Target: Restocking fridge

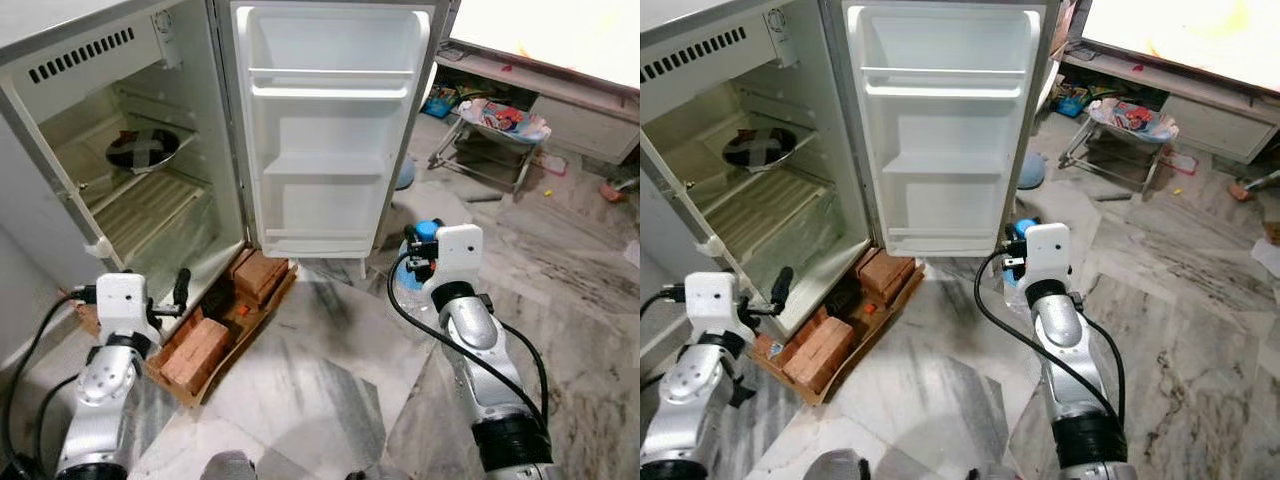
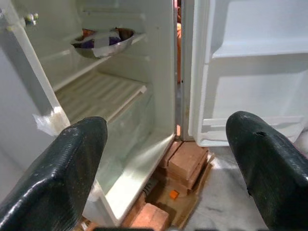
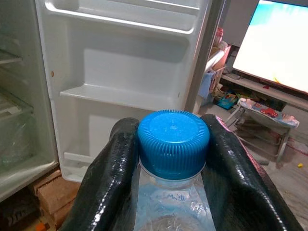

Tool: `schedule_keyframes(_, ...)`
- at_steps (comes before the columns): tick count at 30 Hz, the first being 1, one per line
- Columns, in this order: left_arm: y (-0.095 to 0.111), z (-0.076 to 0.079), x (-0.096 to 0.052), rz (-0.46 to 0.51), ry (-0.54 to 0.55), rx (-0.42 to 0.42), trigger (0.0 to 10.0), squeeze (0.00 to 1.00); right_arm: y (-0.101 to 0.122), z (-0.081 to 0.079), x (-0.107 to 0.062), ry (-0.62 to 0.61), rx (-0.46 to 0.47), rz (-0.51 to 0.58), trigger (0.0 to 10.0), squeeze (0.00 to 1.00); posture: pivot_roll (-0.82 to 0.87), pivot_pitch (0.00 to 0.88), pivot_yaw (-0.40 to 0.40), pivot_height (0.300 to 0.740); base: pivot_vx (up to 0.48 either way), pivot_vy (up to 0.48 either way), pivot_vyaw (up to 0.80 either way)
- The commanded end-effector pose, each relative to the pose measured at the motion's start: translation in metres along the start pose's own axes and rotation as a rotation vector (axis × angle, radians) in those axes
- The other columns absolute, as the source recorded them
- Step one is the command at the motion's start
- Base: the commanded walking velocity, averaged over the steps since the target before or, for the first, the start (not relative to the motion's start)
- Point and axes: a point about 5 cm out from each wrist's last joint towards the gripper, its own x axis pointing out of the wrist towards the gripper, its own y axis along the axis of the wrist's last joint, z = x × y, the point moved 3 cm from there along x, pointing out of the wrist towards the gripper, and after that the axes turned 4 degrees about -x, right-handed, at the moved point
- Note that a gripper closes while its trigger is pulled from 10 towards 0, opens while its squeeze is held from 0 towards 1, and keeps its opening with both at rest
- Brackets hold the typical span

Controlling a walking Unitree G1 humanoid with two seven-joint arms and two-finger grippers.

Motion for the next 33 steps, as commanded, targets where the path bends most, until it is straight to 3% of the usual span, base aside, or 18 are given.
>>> schedule_keyframes(1,0.0058,-0.0035,0.0035,0.021,-0.006,0.018,10.0,0.0,0.0115,0.0024,0.0056,-0.003,-0.001,0.04,10.0,0.0,0.12,0.0,-0.06,0.74,0.435,0.0,0.0)
schedule_keyframes(15,0.0076,-0.0063,0.0087,0.02,-0.016,0.038,10.0,0.0,0.0078,-0.0024,0.0062,0.022,0.009,0.026,10.0,0.0,0.11,0.0,-0.056,0.74,0.435,0.0,0.0)
schedule_keyframes(33,0.0052,-0.0053,0.0123,0.012,-0.019,0.027,10.0,0.0,0.0032,-0.0063,0.0068,0.046,0.013,0.004,10.0,0.0,0.11,0.0,-0.058,0.74,0.323,0.354,0.0)
